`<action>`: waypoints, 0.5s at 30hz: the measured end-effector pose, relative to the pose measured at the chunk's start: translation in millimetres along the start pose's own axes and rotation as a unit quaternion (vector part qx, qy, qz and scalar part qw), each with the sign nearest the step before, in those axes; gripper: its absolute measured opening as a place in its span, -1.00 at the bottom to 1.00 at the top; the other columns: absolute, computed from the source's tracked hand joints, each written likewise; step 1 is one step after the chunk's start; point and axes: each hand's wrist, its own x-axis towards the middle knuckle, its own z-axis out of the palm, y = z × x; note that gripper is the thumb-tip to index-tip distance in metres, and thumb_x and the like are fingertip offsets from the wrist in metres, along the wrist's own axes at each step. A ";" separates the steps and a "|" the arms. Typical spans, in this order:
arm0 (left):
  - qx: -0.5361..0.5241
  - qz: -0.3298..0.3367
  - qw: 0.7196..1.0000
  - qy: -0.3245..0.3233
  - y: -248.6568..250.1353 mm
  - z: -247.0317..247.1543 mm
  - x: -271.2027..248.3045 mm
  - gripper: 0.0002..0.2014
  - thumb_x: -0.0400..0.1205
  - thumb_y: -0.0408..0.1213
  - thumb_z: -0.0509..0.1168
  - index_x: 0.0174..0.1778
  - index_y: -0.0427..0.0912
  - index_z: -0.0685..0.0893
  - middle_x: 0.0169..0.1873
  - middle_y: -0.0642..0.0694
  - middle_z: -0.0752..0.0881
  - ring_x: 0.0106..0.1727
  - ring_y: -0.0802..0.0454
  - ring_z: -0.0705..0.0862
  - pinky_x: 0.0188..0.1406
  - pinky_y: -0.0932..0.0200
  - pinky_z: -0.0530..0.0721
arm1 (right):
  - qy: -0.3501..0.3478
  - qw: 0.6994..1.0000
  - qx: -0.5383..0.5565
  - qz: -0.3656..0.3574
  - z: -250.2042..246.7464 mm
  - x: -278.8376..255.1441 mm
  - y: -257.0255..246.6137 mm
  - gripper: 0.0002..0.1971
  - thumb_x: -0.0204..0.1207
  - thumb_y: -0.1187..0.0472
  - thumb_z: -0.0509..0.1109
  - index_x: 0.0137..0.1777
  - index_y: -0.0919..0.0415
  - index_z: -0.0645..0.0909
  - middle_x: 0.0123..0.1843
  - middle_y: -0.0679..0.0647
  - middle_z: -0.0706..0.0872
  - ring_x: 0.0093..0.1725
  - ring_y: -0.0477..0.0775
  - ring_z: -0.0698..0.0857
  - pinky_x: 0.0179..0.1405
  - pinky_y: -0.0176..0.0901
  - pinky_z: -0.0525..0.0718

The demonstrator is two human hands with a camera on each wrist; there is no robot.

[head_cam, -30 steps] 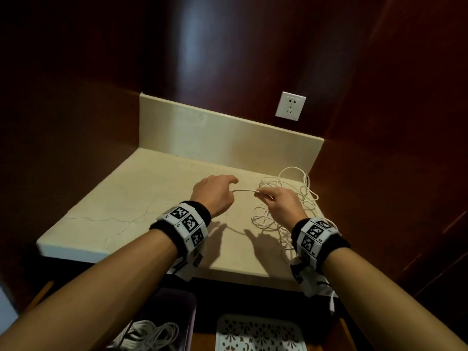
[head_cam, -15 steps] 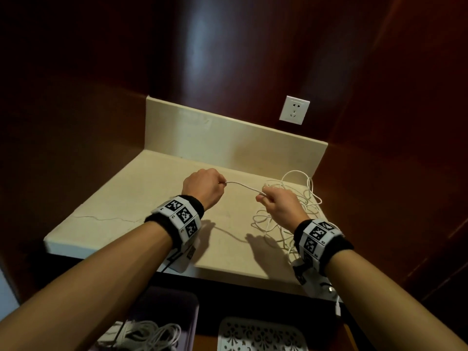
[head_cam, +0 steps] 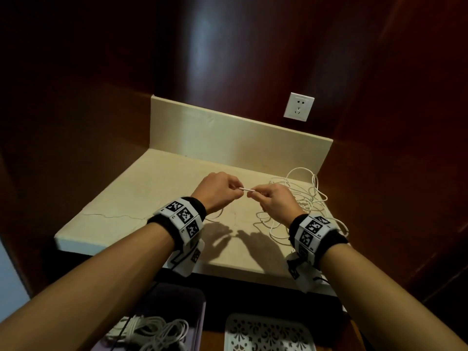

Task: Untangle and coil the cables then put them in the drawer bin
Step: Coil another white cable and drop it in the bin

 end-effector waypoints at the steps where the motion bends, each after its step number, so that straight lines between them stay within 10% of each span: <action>1: 0.001 0.000 1.000 -0.001 -1.2 0.5 -0.1 -0.83 0.60 -0.16 0.39 0.04 -0.08 0.83 -0.05 -0.07 0.82 -0.01 0.06 0.71 0.03 0.22 0.59 | -0.002 1.000 -0.007 0.001 1.4 0.5 0.5 -0.77 0.60 0.06 0.40 -0.19 0.16 0.77 -0.56 -0.06 0.51 -0.40 0.05 0.50 -0.28 0.01 0.55; 5: 0.013 -0.015 1.000 0.021 -8.0 -1.8 -0.3 -0.79 0.62 -0.15 0.37 0.07 -0.12 0.83 -0.01 -0.09 0.83 0.09 0.02 0.73 0.15 0.19 0.59 | -0.030 0.999 -0.007 0.035 3.2 -3.2 2.9 -0.81 0.61 0.12 0.37 -0.20 0.10 0.73 -0.46 -0.06 0.61 -0.42 -0.12 0.56 -0.38 -0.27 0.50; 15: 0.033 -0.023 0.996 0.081 -16.1 -4.0 -13.4 -0.76 0.61 -0.19 0.29 0.14 0.01 0.80 0.05 0.00 0.82 0.13 0.02 0.71 0.12 0.16 0.60 | 0.001 0.981 0.174 0.080 14.2 -18.3 -8.2 -0.80 0.65 0.17 0.34 -0.14 0.03 0.77 -0.45 0.04 0.55 -0.42 -0.05 0.48 -0.32 -0.14 0.46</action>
